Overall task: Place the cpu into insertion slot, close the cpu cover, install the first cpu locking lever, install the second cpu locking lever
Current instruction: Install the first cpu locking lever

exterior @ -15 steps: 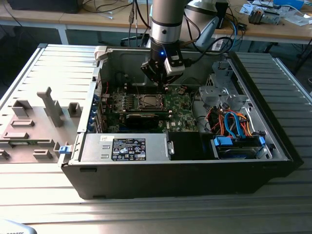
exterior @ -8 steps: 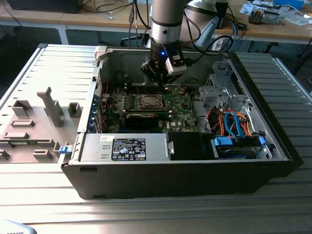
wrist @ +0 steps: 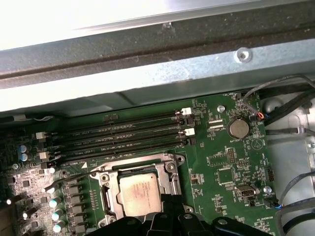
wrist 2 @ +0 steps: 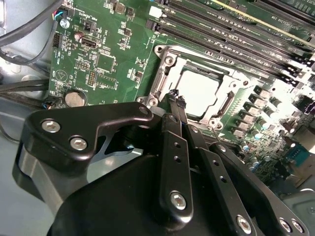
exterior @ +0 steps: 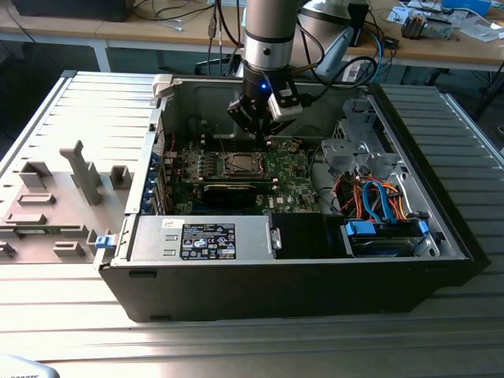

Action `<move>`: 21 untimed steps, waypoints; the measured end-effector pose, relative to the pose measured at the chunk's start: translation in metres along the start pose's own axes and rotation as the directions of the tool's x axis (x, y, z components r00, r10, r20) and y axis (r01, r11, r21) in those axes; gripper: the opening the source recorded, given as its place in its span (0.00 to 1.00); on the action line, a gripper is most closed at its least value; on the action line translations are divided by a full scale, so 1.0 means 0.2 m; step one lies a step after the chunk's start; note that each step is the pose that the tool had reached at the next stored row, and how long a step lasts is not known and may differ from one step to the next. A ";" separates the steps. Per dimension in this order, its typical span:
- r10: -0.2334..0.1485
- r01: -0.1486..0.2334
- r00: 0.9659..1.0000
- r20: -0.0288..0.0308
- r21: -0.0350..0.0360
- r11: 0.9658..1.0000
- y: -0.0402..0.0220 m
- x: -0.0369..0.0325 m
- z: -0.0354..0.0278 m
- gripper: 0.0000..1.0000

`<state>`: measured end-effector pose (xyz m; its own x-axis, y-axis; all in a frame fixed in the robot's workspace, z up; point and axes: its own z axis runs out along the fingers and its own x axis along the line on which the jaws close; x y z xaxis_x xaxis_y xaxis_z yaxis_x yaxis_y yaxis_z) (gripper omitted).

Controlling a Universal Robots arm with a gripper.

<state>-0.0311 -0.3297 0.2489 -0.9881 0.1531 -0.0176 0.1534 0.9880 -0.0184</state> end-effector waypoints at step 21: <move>-0.045 0.045 0.999 0.001 -0.001 0.999 0.000 0.000 0.000 0.11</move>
<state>-0.0311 -0.3297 0.2489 -0.9939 0.1088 -0.0176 0.1092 0.9939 -0.0184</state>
